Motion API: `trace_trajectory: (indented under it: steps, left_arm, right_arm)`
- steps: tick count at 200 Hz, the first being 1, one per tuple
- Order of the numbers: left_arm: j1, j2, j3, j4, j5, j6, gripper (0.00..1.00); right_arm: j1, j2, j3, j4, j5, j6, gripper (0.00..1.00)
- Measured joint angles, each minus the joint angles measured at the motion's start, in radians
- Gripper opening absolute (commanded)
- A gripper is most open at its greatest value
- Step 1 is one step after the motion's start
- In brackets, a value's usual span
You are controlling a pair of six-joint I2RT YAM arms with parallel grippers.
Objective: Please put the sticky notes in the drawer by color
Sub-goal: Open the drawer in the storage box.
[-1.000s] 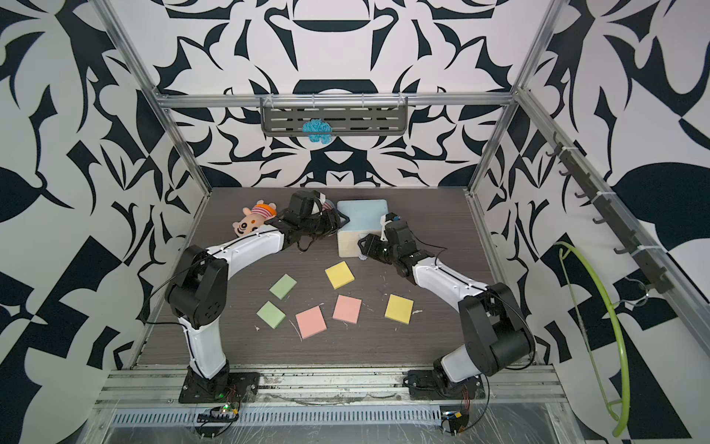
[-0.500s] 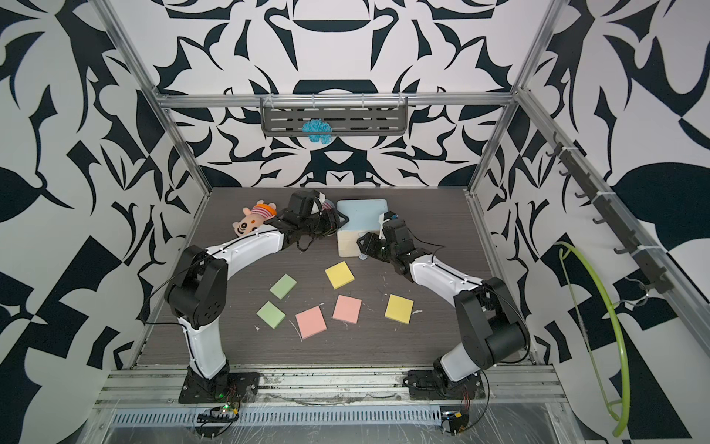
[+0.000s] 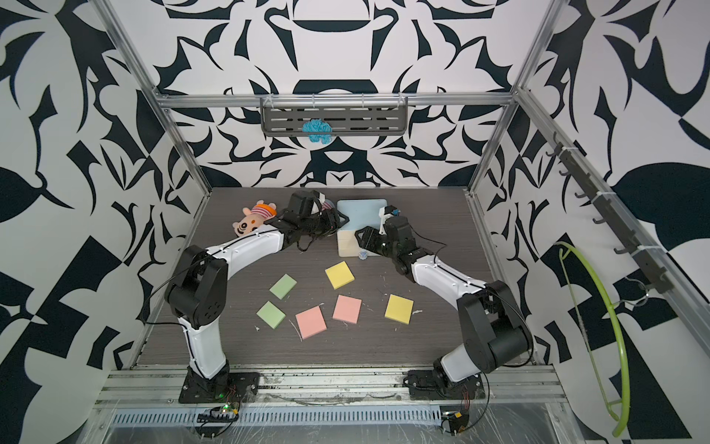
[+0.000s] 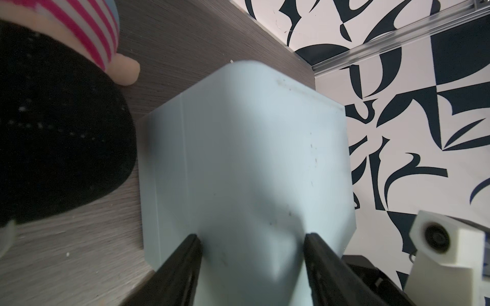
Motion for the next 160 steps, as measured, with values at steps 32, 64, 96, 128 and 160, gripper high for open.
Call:
trace_trajectory:
  steps: [32, 64, 96, 128, 160]
  left_arm:
    - [0.0, 0.0, 0.0, 0.0, 0.001, -0.004, 0.64]
    - [0.002, -0.001, 0.0, 0.001, 0.002, -0.005, 0.61]
    - [0.003, -0.001, 0.0, 0.002, 0.004, -0.008, 0.61]
    - [0.003, -0.001, 0.0, 0.002, 0.003, -0.008, 0.61]
    - [0.003, -0.001, 0.0, 0.003, 0.003, -0.008, 0.61]
  right_arm:
    - [-0.001, 0.003, 0.0, 0.001, 0.011, -0.004, 0.46]
    - [-0.001, 0.024, 0.003, 0.0, 0.013, -0.003, 0.43]
    - [0.0, 0.04, 0.017, -0.02, 0.018, -0.004, 0.3]
    - [0.0, 0.039, 0.019, -0.025, 0.023, -0.007, 0.23]
    - [0.0, 0.032, 0.017, -0.031, 0.024, -0.007, 0.2]
